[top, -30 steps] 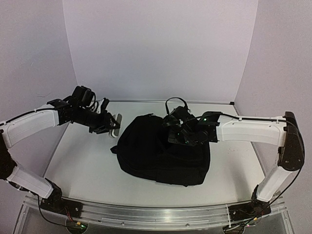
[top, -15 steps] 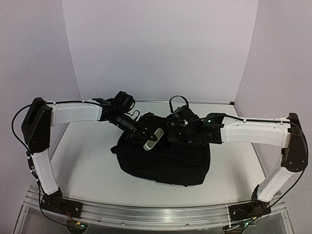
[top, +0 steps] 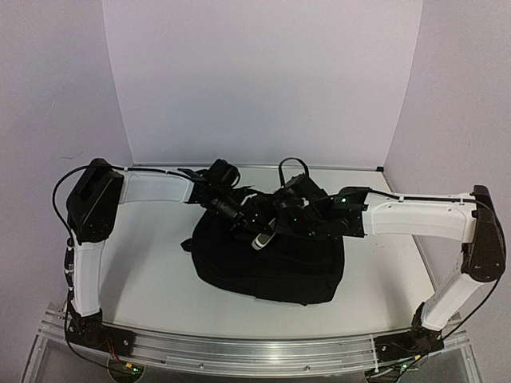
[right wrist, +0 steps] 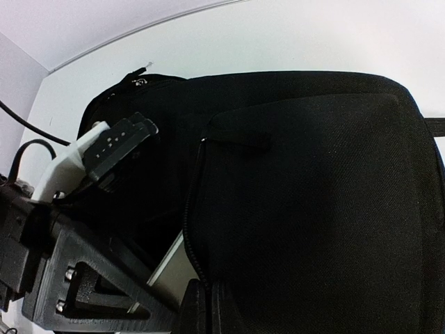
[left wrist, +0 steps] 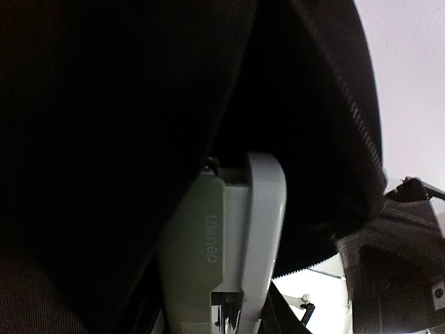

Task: Pack the student bag
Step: Place the stationery in the student bag.

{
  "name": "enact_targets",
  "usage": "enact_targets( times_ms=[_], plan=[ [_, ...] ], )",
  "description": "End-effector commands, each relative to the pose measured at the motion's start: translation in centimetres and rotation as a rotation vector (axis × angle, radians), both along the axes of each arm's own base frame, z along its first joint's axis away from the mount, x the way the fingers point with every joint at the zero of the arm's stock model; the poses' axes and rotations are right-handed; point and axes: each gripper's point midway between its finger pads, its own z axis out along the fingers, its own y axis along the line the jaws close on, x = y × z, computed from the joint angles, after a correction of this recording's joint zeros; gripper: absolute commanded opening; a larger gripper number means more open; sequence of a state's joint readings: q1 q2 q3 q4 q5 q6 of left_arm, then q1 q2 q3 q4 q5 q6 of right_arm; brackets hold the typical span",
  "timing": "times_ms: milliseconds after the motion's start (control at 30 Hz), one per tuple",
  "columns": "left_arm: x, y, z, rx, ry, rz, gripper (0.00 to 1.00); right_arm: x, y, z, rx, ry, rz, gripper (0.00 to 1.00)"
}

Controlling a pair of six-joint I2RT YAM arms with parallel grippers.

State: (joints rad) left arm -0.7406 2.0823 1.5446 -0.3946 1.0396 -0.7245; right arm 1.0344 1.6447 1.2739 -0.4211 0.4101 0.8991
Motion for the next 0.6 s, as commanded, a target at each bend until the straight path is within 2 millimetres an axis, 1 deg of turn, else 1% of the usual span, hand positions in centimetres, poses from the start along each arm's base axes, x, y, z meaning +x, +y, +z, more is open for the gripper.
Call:
enact_targets(
  times_ms=[0,100,167,267,300,333,400,500,567],
  plan=[
    [3.9,-2.7,3.7,-0.137,-0.132,0.117,0.06,0.1,0.6,3.2,0.123,-0.054,-0.003,0.00],
    [5.4,-3.4,3.5,-0.174,-0.178,0.195,0.05,0.0,0.6,3.2,0.141,-0.051,-0.005,0.00],
    [5.8,-4.1,3.2,-0.183,-0.200,0.226,0.06,0.0,0.6,3.2,0.146,-0.051,-0.006,0.00],
    [5.8,-5.1,2.7,-0.176,-0.217,0.232,0.12,0.0,0.6,3.1,0.145,-0.051,-0.008,0.00],
    [5.7,-5.5,2.5,-0.169,-0.227,0.227,0.16,0.0,0.6,3.1,0.144,-0.051,-0.009,0.00],
    [5.7,-5.7,2.4,-0.157,-0.241,0.228,0.22,0.0,0.5,3.1,0.144,-0.051,-0.012,0.00],
    [5.8,-5.4,1.6,-0.105,-0.267,0.236,0.33,0.0,0.4,3.1,0.145,-0.052,-0.016,0.00],
    [5.7,-4.2,1.3,-0.024,-0.322,0.241,0.51,-0.1,0.1,3.1,0.148,-0.055,-0.024,0.00],
    [5.5,-3.3,2.1,-0.003,-0.361,0.247,0.61,-0.1,-0.1,3.3,0.153,-0.058,-0.032,0.00]
  ],
)
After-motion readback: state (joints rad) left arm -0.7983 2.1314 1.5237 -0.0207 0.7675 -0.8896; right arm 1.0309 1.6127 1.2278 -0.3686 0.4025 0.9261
